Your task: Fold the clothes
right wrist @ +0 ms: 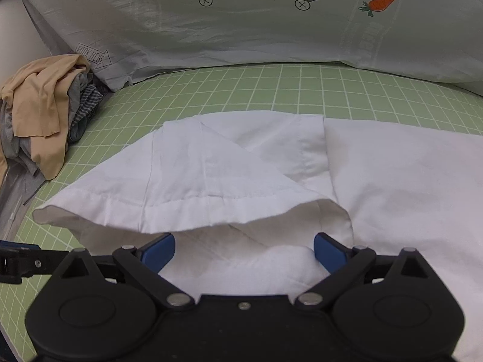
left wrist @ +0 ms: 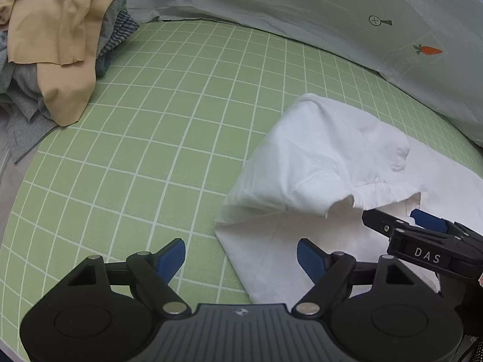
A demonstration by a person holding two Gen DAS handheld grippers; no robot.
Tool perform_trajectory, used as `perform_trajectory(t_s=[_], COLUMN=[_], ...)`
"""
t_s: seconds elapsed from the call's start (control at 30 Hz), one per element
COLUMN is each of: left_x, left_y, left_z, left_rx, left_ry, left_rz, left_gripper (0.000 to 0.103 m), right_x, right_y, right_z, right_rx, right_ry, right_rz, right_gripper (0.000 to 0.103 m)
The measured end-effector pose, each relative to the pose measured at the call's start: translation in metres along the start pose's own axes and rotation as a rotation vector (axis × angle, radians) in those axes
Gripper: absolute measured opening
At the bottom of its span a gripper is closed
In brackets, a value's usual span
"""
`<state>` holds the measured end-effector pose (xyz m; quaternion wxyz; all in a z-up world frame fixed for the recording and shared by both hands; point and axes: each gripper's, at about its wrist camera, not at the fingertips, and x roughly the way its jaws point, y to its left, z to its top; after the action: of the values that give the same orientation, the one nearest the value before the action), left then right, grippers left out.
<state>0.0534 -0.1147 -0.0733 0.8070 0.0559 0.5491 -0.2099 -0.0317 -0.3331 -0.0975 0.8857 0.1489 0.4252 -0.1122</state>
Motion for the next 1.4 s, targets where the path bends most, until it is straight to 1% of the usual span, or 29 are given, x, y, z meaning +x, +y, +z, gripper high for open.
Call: perform_trajectory(t_s=[0.1,0.27,0.37,0.43,0.53,0.6,0.63,0.67,0.83,0.97,1.03,1.1,1.13,1.17,1.2,1.27,1.33,1.4], left_x=[0.011,0.025,0.027,0.028,0.031,0.033,0.034,0.034,0.034,0.032,0.03,0.028,0.026,0.025,0.023,0.02,0.014,0.007], left_y=[0.0,0.001,0.005,0.007,0.009,0.008,0.007,0.006,0.009,0.01,0.009,0.008,0.007,0.006,0.005,0.004,0.004,0.004], left_z=[0.004,0.0,-0.001,0.001,0.004,0.005,0.005,0.004,0.005,0.007,0.006,0.005,0.004,0.003,0.002,0.0,-0.003,-0.006], left_rx=[0.007,0.006,-0.009,-0.024,-0.037,-0.031,-0.025,-0.019,-0.019,-0.038,-0.039,-0.028,-0.023,-0.018,-0.013,-0.003,0.0,0.003], left_ry=[0.033,0.088,0.099,0.1,0.105,0.113,0.117,0.12,0.119,0.112,0.109,0.102,0.099,0.096,0.092,0.085,0.07,0.055], left_rz=[-0.001,-0.012,-0.006,-0.003,0.001,0.0,-0.001,-0.001,0.009,0.019,0.019,0.018,0.017,0.016,0.015,0.013,0.012,0.01], left_gripper=[0.082,0.082,0.082,0.082,0.082,0.082,0.082,0.082,0.082,0.082,0.082,0.082,0.082,0.082,0.082,0.082,0.082,0.082], right_x=[0.006,0.0,-0.008,-0.012,-0.009,0.0,0.006,0.011,0.026,0.02,0.018,0.016,0.014,0.011,0.009,0.003,-0.007,-0.023], right_y=[0.006,0.019,0.027,0.031,0.03,0.026,0.024,0.022,0.018,0.017,0.01,0.004,0.003,0.001,-0.001,-0.005,-0.005,-0.001], right_z=[0.006,0.008,0.006,0.005,0.003,0.004,0.004,0.005,0.003,-0.003,-0.01,-0.015,-0.015,-0.015,-0.015,-0.016,-0.019,-0.023], right_rx=[-0.031,-0.09,-0.124,-0.138,-0.133,-0.114,-0.101,-0.086,-0.039,-0.026,0.007,0.03,0.03,0.034,0.044,0.074,0.078,0.067], right_ry=[0.003,-0.039,-0.065,-0.07,-0.042,-0.006,0.014,0.029,0.07,0.071,0.075,0.075,0.068,0.061,0.054,0.037,-0.002,-0.049], right_rz=[-0.028,-0.042,-0.05,-0.034,0.004,0.031,0.044,0.055,0.07,0.049,0.062,0.075,0.084,0.094,0.107,0.14,0.15,0.14], right_gripper=[0.099,0.099,0.095,0.092,0.089,0.087,0.082,0.08,0.083,0.083,0.083,0.076,0.058,0.031,0.021,0.008,0.007,0.005])
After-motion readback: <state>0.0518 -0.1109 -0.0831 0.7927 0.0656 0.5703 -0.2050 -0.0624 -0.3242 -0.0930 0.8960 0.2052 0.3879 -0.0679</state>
